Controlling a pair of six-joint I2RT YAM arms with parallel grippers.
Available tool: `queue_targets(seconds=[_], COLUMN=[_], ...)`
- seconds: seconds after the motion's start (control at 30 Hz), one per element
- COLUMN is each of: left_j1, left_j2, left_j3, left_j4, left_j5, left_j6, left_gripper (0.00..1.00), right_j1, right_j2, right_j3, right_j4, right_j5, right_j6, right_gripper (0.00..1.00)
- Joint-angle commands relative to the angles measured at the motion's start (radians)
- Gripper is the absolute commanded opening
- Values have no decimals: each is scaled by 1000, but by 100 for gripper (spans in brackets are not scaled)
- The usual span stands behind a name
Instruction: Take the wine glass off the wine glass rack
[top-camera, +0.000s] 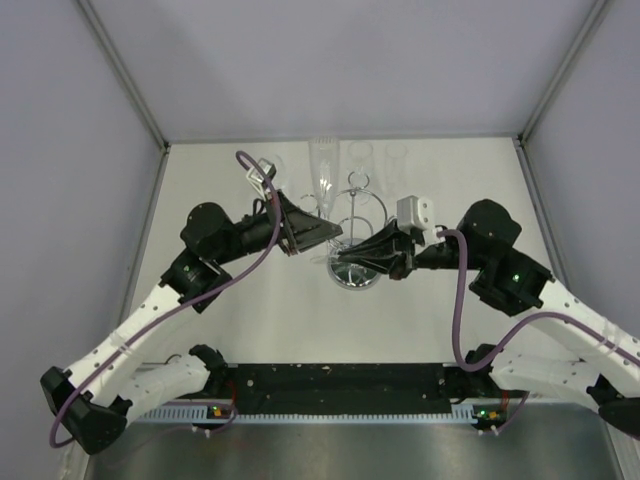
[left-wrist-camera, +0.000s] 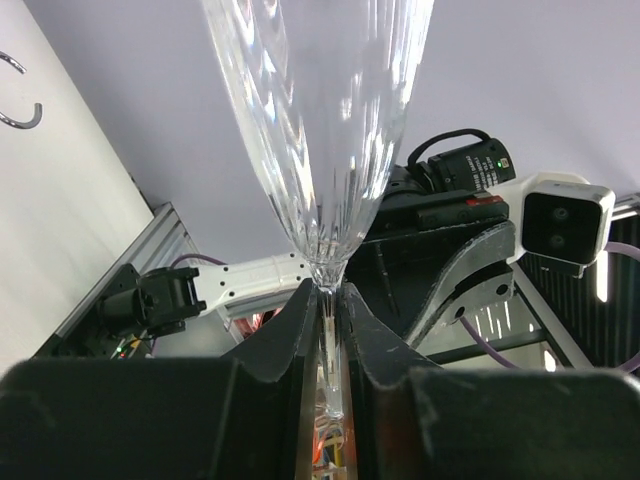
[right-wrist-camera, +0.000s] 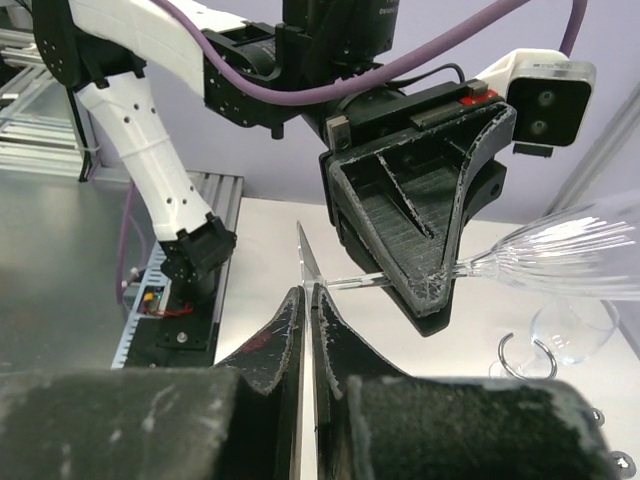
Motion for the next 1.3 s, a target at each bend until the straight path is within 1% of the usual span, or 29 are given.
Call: queue_targets(seconds=[0.0,0.1,0.13,0.17,0.2,0.23,0.27,0.33,0.37,0.47,0.6,0.7,0.8,0.97,1.03,1.07,1.17,1.27], left_j1=[-2,-2,-2,-2,-2,-2,-2,-2,-2,-2,-4,-4,-2,-2,-2,-2,-4,-2], left_j2=[4,10,12,11,9,6,7,9,7,1,-3,-32,-78,-135,-147,-158,-180,-201], left_j3=[3,3,4,7,11,18,33,60,69,83,81,78,81,90,92,90,75,47], left_j4=[100,111,111,108,95,80,54,-7,-33,-107,-155,-260,-369,-487,-515,-520,-544,-549], left_j5=[37,46,52,55,58,60,66,80,91,124,219,272,287,318,339,348,362,373], left_j6=[-4,-3,3,14,28,48,71,132,157,233,310,394,497,623,657,669,713,729], left_gripper=[12,0,0,0,0,0,0,0,0,0,0,0,0,0,0,0,0,0], right_j1=[9,11,11,9,9,9,9,11,9,9,11,9,9,6,-6,-12,-37,-60], right_j2=[-16,-22,-29,-37,-52,-68,-92,-126,-138,-151,-105,-39,39,145,179,191,219,239], right_j3=[31,31,29,25,17,12,12,26,53,141,260,366,471,618,659,676,709,736], right_j4=[-33,-59,-65,-70,-74,-84,-99,-143,-174,-283,-389,-456,-545,-630,-657,-665,-677,-680], right_j5=[36,50,62,80,96,109,128,175,188,238,258,284,314,327,312,297,231,183], right_j6=[-29,-31,-29,-23,-17,-12,-3,18,29,67,100,106,89,109,113,142,179,216], right_gripper=[0,0,0,8,25,36,43,51,53,56,59,59,60,60,60,60,60,60])
